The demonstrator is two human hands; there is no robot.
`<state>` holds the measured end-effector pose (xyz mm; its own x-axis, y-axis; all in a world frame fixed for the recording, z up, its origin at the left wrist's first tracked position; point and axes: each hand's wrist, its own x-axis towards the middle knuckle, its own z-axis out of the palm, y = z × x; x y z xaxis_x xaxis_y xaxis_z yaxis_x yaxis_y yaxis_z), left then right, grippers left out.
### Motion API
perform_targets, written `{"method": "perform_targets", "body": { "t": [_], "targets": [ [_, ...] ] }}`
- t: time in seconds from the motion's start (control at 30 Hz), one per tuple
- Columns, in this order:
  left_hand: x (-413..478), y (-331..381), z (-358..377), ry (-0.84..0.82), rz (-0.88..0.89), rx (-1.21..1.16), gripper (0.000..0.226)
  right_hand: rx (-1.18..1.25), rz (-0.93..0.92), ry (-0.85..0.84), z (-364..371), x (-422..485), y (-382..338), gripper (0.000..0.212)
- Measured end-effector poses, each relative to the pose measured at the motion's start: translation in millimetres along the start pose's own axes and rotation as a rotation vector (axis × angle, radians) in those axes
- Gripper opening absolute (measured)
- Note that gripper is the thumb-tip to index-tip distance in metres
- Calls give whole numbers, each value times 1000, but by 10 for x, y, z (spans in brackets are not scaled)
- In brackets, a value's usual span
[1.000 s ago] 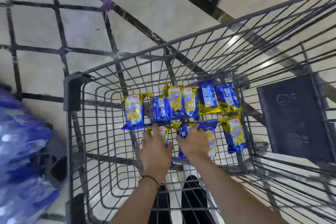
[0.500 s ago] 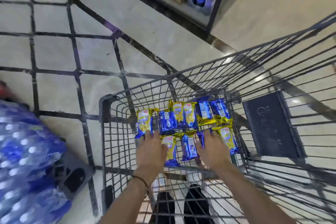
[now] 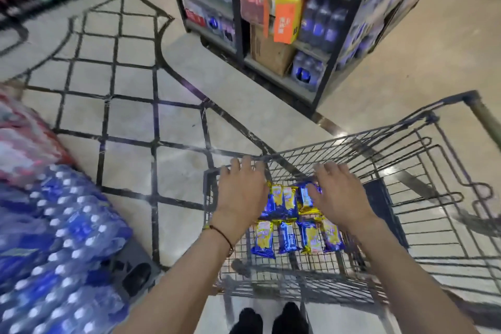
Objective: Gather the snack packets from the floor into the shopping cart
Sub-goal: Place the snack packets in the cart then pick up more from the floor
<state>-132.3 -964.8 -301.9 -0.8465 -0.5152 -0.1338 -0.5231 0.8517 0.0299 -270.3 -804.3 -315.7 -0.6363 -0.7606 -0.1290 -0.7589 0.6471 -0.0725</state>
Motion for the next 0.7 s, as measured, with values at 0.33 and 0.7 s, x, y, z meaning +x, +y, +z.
{"method": "perform_targets", "body": {
  "t": [0.33, 0.7],
  "targets": [
    [-675, -259, -834, 218, -130, 27, 46, -77, -175, 144, -966, -204, -424, 41],
    [-2104, -185, -1041, 319, -523, -39, 37, -106, -624, 169, -1327, -608, -1098, 37]
  ]
}}
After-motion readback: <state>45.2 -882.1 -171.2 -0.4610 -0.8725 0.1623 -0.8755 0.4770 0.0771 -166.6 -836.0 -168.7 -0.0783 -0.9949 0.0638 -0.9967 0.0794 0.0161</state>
